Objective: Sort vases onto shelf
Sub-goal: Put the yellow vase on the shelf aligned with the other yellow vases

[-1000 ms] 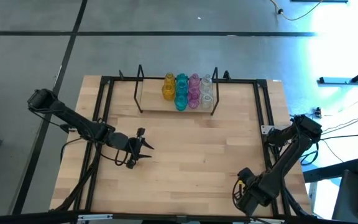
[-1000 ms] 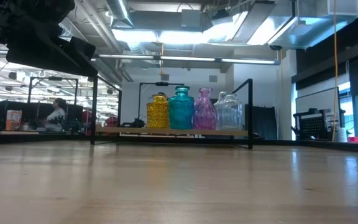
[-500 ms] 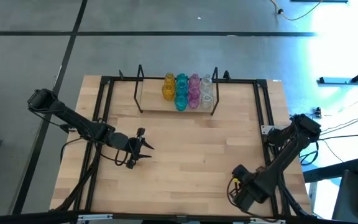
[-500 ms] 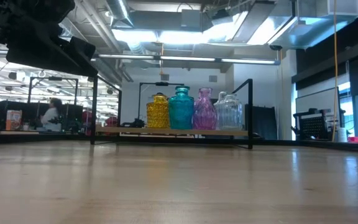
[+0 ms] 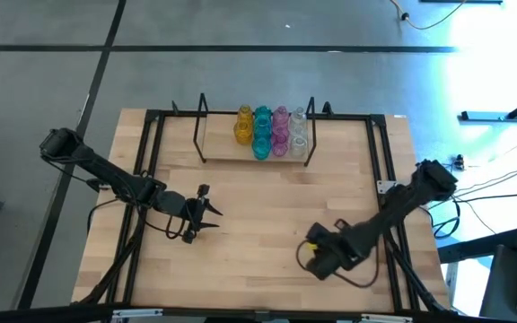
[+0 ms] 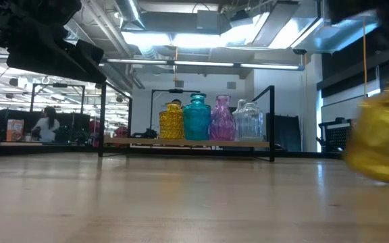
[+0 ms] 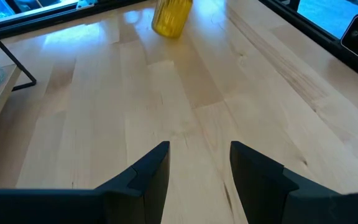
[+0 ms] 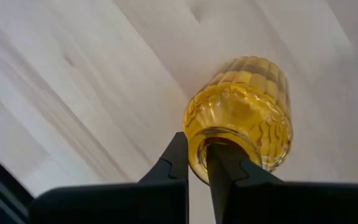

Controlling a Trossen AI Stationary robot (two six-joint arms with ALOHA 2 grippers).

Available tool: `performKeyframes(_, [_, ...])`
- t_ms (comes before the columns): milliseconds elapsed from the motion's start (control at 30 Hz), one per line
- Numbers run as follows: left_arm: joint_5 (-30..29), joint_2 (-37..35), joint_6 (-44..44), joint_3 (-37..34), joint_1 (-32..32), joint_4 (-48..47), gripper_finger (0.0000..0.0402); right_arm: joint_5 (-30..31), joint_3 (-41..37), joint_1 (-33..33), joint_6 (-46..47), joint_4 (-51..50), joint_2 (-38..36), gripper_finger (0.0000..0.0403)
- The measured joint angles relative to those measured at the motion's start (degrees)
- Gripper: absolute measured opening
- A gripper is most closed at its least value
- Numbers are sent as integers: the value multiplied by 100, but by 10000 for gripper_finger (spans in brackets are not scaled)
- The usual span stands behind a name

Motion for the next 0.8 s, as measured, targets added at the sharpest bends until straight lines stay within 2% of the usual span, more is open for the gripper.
performKeyframes(267, [0, 0, 0, 0, 2, 0, 161, 146, -11, -807, -1742, 1416, 22, 16])
performKeyframes(467, [0, 1, 0, 0, 2, 0, 161, -229, -11, -1463, -2584, 2185, 22, 16])
performKeyframes(800, [0, 2, 0, 0, 1, 0, 161, -880, -9, -2309, -3206, 2360, 118, 17])
